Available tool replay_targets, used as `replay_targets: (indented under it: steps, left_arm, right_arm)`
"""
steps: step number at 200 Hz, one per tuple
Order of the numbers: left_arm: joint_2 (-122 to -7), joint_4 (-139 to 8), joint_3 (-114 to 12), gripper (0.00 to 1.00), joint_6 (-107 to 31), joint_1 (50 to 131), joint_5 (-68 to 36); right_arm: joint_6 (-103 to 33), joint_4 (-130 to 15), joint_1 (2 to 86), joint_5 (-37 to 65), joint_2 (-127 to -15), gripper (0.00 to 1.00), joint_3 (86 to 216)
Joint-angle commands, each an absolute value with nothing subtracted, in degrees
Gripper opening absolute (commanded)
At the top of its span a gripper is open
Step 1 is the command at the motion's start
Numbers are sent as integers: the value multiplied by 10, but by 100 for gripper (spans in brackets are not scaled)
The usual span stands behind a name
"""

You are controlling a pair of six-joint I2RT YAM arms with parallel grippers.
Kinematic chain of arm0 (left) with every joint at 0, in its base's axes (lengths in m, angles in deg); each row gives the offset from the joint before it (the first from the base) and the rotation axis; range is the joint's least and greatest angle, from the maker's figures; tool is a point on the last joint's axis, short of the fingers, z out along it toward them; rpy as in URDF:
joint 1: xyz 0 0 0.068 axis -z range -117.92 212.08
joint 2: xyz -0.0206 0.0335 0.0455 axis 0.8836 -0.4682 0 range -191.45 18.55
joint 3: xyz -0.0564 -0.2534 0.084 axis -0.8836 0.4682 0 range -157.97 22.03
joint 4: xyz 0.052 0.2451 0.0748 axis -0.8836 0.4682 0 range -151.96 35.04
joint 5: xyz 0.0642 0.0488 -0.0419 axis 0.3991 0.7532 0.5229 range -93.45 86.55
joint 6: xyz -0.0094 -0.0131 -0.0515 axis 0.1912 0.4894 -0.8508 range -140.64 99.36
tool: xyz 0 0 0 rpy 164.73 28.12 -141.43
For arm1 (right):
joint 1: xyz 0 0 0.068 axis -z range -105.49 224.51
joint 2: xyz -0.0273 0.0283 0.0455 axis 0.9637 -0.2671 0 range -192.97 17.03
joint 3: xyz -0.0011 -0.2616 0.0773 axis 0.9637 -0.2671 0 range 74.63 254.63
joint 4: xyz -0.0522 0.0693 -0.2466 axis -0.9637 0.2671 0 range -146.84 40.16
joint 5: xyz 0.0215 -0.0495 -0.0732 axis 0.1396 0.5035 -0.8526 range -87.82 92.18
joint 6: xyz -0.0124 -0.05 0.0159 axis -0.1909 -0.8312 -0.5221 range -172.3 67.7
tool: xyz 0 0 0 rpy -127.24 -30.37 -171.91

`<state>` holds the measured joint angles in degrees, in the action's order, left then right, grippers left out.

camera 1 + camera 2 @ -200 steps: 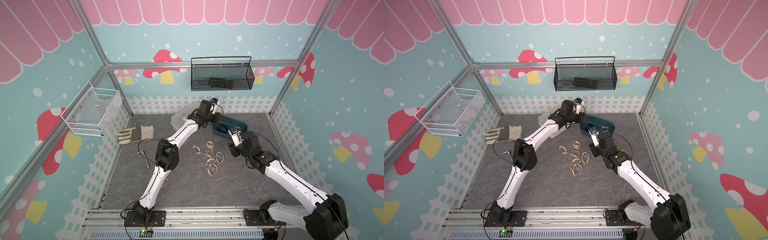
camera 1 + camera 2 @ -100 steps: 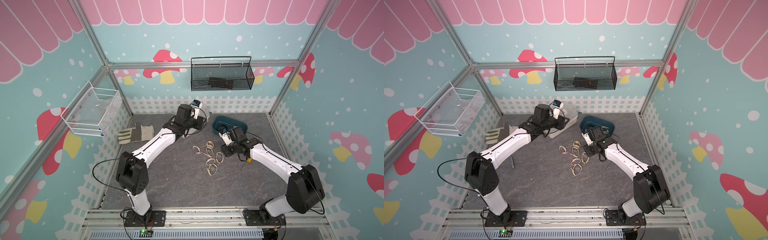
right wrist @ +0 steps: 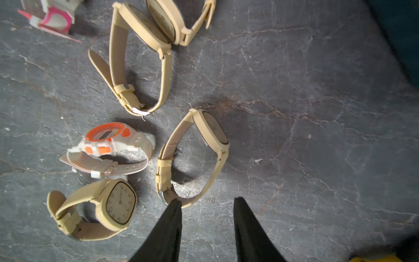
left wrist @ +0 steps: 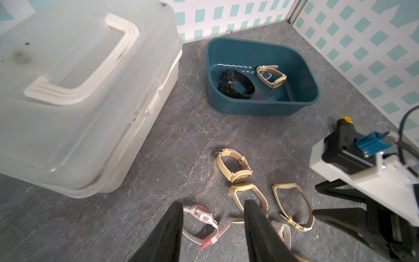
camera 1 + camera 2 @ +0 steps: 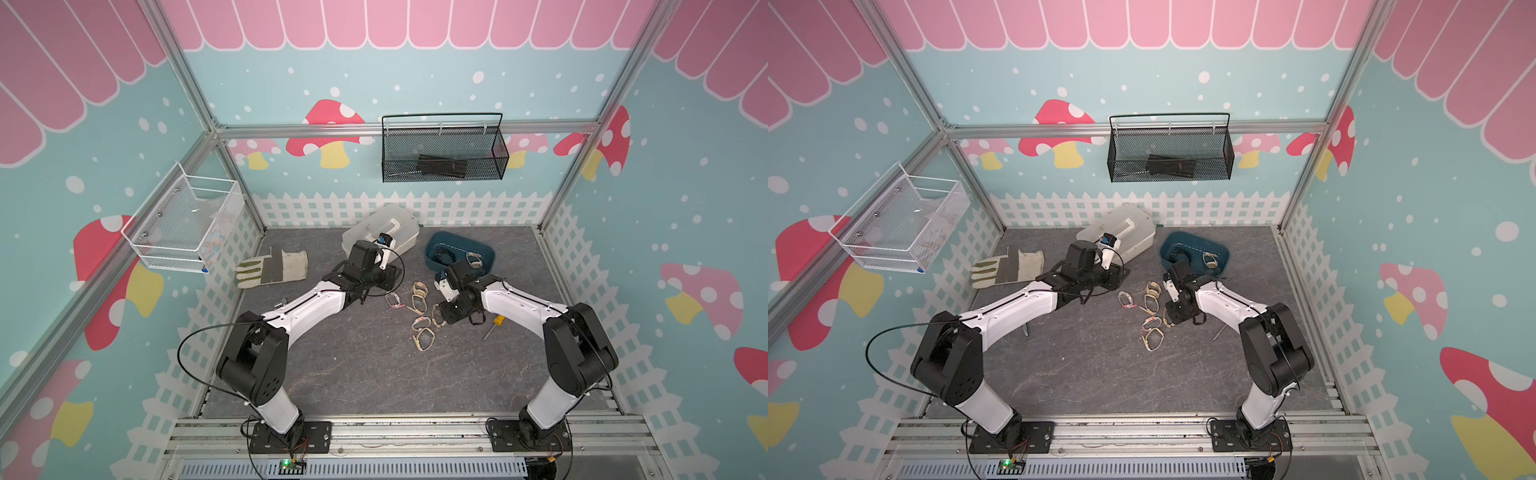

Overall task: Put the watch into the storage box
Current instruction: Pick up the watch at the center of the board.

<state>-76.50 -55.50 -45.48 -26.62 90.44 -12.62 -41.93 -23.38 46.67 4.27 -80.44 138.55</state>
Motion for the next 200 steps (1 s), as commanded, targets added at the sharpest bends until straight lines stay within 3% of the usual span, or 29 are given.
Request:
replay_targets:
  steps: [1,162,200]
  left_arm:
    - [-757,-574,-449,47,-261,903,-116]
    - [-727,-547,-434,48,-259,903,-128]
    - [-710,-542,-428,48,-254,903,-118]
  right_arm:
    - [-409,-223,461,46,-817,40,1403]
    - [-406,-244,459,19,-871,28,1404]
    - [-407,-244,459,16,-871,17,1403]
